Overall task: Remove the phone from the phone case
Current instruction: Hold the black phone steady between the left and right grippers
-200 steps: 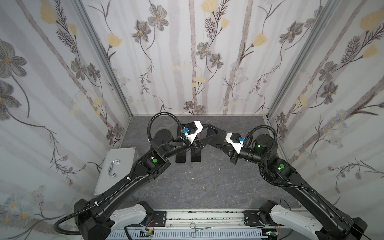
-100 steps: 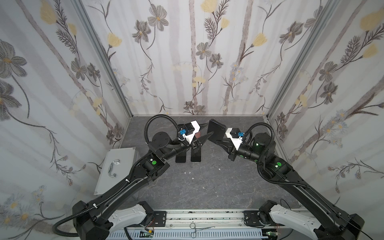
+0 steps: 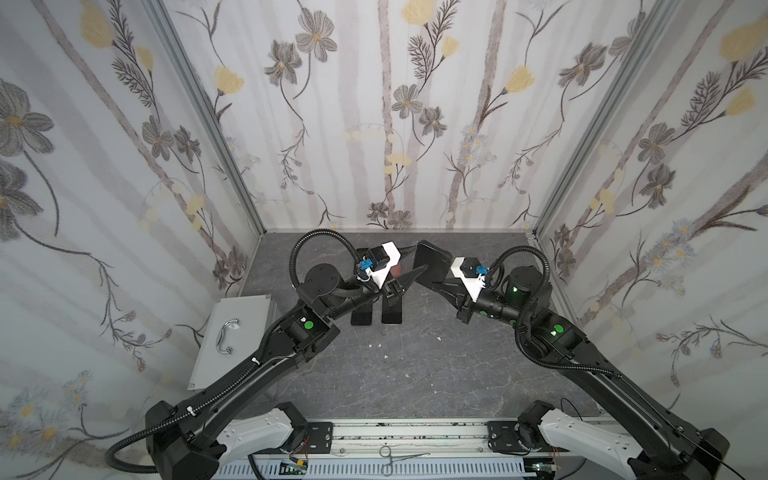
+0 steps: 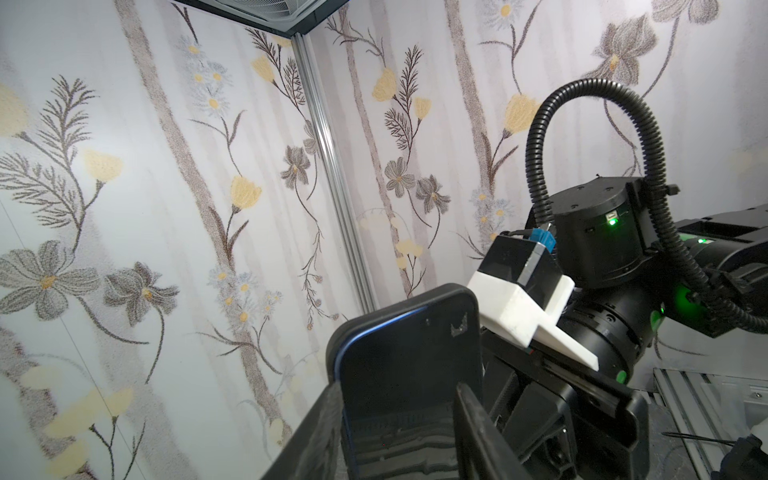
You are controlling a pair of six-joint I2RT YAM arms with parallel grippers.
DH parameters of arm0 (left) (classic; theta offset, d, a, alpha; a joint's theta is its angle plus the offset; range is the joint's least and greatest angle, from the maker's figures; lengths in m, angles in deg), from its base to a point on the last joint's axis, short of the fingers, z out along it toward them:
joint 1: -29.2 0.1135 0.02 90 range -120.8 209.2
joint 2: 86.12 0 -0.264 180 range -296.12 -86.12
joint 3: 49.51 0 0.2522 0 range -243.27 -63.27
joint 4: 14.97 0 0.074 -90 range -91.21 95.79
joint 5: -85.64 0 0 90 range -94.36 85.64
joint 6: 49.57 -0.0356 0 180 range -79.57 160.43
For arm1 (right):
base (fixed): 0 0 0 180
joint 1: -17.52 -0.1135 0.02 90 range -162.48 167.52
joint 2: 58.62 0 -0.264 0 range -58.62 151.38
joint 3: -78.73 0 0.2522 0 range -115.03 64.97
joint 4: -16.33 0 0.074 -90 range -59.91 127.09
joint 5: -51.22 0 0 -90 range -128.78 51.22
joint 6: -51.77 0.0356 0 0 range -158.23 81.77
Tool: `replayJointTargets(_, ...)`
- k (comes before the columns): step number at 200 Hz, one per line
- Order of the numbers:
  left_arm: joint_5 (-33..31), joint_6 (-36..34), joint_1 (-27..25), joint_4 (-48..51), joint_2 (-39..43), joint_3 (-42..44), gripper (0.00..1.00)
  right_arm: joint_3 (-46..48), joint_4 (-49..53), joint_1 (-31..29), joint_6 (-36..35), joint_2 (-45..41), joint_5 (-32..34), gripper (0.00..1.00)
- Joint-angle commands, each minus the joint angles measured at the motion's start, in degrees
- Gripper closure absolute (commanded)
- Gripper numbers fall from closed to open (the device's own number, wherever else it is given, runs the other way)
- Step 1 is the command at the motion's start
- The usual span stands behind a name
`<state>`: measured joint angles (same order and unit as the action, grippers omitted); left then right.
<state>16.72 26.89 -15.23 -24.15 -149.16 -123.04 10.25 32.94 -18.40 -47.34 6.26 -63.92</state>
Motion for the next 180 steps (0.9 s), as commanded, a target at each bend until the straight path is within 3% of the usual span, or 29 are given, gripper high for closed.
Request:
replayJointTargets(1,0.0,-0.8,0.0,-2.5,-0.1,-0.1,0.54,-0.1,-2.5,0.0,-0.7,0.1,-0.7,1.00)
replayJointTargets(180,-1.6,-1.7,-0.1,-3.1,0.5,0.5,0.54,0.4,-2.2,0.1,-1.2,0.3,0.5,1.00)
